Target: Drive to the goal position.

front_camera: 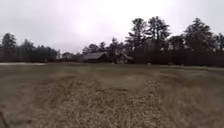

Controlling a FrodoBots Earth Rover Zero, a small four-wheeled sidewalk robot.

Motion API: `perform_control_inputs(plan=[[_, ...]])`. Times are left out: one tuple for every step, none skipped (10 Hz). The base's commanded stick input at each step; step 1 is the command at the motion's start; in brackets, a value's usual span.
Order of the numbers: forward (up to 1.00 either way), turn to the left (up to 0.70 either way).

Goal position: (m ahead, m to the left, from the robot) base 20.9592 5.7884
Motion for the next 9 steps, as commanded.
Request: perform_control_inputs(plan=[[0.70, 0.00], [0.70, 0.00], [0.70, 0.00], [0.70, 0.00], [0.70, 0.00], [0.70, 0.00], [0.70, 0.00], [0.70, 0.00], [0.70, 0.00]])
